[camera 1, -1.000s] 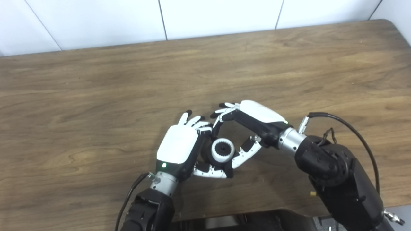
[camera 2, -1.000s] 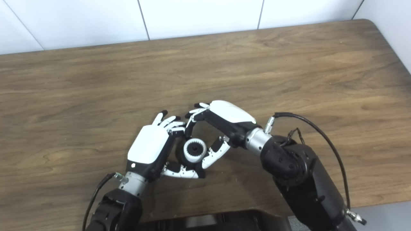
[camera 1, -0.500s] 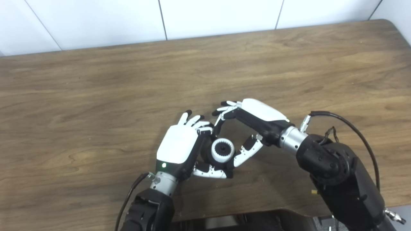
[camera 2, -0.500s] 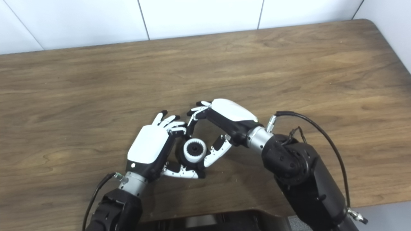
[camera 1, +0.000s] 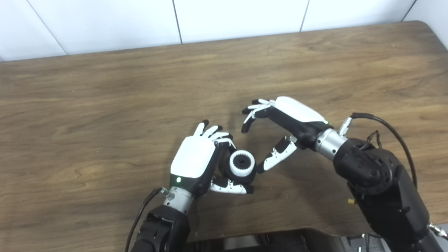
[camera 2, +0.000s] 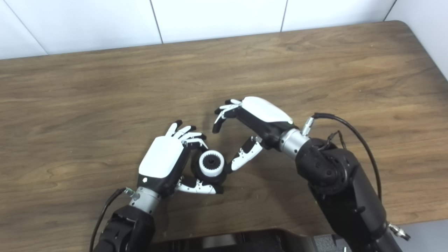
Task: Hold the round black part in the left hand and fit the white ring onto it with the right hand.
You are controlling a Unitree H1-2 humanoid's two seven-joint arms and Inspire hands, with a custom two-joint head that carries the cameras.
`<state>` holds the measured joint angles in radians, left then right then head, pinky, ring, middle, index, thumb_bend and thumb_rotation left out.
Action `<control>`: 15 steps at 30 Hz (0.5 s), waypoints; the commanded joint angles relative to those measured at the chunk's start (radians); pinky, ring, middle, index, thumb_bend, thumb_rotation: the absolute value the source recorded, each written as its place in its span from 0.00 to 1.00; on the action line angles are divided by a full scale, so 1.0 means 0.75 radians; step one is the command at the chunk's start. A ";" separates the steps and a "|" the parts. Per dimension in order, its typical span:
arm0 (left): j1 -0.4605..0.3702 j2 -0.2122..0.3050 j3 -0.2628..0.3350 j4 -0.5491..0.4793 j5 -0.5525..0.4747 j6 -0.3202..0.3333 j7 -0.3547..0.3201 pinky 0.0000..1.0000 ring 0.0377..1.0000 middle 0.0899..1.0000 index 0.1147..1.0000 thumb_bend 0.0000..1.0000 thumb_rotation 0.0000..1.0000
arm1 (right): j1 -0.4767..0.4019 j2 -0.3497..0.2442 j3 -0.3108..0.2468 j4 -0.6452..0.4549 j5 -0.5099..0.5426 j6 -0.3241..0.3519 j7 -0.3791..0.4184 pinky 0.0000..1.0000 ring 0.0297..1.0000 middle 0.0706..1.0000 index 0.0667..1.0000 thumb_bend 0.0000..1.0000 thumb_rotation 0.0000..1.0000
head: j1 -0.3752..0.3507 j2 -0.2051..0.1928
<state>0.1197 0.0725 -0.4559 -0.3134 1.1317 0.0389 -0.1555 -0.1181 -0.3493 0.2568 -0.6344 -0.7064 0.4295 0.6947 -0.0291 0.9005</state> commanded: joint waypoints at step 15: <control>-0.026 0.004 0.043 -0.029 -0.024 0.010 0.031 1.00 0.88 0.76 0.43 0.52 0.06 | -0.041 -0.071 -0.130 -0.093 0.027 0.051 0.033 1.00 0.96 0.87 0.61 1.00 0.16 | -0.003 -0.011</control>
<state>0.1197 0.0789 -0.4277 -0.3087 1.1090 0.0430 -0.1423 -0.1192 -0.3992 0.1740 -0.6641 -0.6897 0.4648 0.7212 -0.0307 0.8912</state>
